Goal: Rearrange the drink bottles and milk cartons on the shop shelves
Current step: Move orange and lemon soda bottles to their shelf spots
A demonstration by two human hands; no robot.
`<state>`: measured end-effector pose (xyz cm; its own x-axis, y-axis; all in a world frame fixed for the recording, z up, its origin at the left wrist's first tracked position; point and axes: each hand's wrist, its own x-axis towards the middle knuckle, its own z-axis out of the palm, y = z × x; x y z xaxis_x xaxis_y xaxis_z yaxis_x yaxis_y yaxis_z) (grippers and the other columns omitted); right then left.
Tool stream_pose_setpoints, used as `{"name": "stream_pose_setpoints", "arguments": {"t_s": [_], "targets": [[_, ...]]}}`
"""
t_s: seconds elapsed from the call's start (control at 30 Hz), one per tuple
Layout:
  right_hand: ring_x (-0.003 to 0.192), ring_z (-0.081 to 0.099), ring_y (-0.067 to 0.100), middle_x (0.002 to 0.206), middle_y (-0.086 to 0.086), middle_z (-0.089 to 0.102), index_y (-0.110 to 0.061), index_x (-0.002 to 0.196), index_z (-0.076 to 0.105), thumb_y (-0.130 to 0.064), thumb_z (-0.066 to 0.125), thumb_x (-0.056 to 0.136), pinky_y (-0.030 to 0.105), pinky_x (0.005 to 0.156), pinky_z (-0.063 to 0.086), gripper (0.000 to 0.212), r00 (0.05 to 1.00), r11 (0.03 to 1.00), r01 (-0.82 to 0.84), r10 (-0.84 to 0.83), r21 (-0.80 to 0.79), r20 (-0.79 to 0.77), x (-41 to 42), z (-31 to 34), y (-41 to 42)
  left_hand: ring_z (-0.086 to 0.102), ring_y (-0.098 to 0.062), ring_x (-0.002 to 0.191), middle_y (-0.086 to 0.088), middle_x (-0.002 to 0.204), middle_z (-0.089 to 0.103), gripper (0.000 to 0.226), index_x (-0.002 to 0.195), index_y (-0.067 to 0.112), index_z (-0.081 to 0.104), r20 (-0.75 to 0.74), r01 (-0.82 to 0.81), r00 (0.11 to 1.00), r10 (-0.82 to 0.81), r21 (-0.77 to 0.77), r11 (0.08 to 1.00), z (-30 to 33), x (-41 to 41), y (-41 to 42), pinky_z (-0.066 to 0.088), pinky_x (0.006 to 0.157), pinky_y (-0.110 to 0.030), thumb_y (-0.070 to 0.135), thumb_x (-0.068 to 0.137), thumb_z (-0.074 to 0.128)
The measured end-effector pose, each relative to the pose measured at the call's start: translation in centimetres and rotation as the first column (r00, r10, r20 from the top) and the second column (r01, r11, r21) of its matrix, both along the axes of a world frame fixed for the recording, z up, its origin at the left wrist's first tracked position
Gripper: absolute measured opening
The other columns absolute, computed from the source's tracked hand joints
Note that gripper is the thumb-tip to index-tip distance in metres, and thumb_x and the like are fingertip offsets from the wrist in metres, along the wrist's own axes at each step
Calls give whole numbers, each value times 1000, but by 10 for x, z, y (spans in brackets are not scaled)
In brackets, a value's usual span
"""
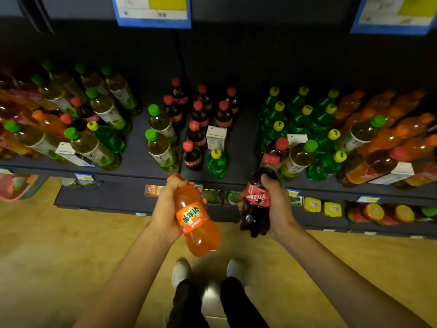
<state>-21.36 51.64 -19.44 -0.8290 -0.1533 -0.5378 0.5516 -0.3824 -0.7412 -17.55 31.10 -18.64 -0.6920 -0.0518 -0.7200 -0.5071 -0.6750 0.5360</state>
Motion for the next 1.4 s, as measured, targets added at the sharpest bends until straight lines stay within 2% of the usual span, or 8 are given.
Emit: {"name": "stream_pose_setpoints", "arguments": {"t_s": [0.17, 0.33, 0.43, 0.67, 0.97, 1.2, 1.3, 1.4], "targets": [[65, 65, 34, 83, 22, 64, 0, 114, 58, -53, 69, 79, 42, 66, 56, 65, 999, 999, 33, -34, 22, 31, -13, 0, 2, 65, -23, 65, -9, 84, 67, 17, 94, 14, 61, -48, 53, 997, -57, -71, 996, -13, -23, -3, 54, 65, -33, 26, 83, 57], [62, 67, 28, 81, 17, 67, -7, 111, 59, -52, 63, 69, 35, 58, 58, 61, 996, 994, 83, -86, 75, 34, -16, 3, -5, 70, -33, 78, -23, 114, 68, 56, 124, 17, 48, -58, 221, 970, -236, -195, 956, -34, -58, -5, 55, 69, -42, 28, 72, 67], [69, 69, 31, 85, 18, 69, -8, 110, 62, -53, 64, 68, 39, 65, 58, 62, 994, 988, 98, -102, 116, 33, -14, 6, -11, 70, -37, 97, -19, 117, 65, 65, 138, 26, 43, -78, 238, 961, -265, -256, 937, -49, -81, -3, 56, 73, -50, 21, 78, 68], [73, 68, 34, 91, 23, 66, 0, 117, 60, -55, 68, 75, 38, 63, 58, 70, 989, 983, 133, -140, 125, 44, -13, 5, -15, 69, -31, 71, -20, 121, 66, 36, 125, 20, 55, 3, 359, 930, -369, -238, 903, -61, -114, -2, 56, 68, -41, 21, 89, 61], [87, 67, 39, 103, 27, 67, -11, 121, 59, -57, 65, 68, 44, 74, 58, 70, 984, 986, 141, -149, 83, 97, -15, 5, -20, 70, -27, 73, -13, 120, 69, 50, 135, 21, 52, 29, 348, 937, -348, -165, 923, -65, -122, -5, 56, 67, -38, 26, 87, 61], [78, 71, 32, 101, 19, 70, -11, 131, 54, -56, 72, 66, 39, 64, 59, 81, 983, 997, 70, -73, 22, 167, -26, -2, -18, 69, -25, 75, -13, 115, 71, 34, 122, 13, 60, 36, 403, 915, -401, -111, 909, -57, -96, -17, 54, 73, -37, 25, 90, 57], [87, 73, 29, 107, 13, 72, -20, 124, 58, -43, 79, 70, 45, 71, 60, 62, 986, 991, 25, -45, 128, 159, -32, -11, -22, 70, -26, 78, -14, 112, 73, 35, 122, 11, 59, 35, 447, 894, -446, -145, 883, -49, -81, -27, 54, 75, -38, 24, 90, 57], [99, 71, 21, 104, 3, 74, -22, 110, 65, -42, 87, 66, 46, 91, 56, 53, 999, 941, 32, -35, 337, 1, -42, -25, -33, 69, -27, 76, -16, 111, 72, 37, 124, 10, 58, 49, 462, 886, -461, -152, 874, -42, -62, -38, 54, 74, -38, 24, 90, 58]]}}
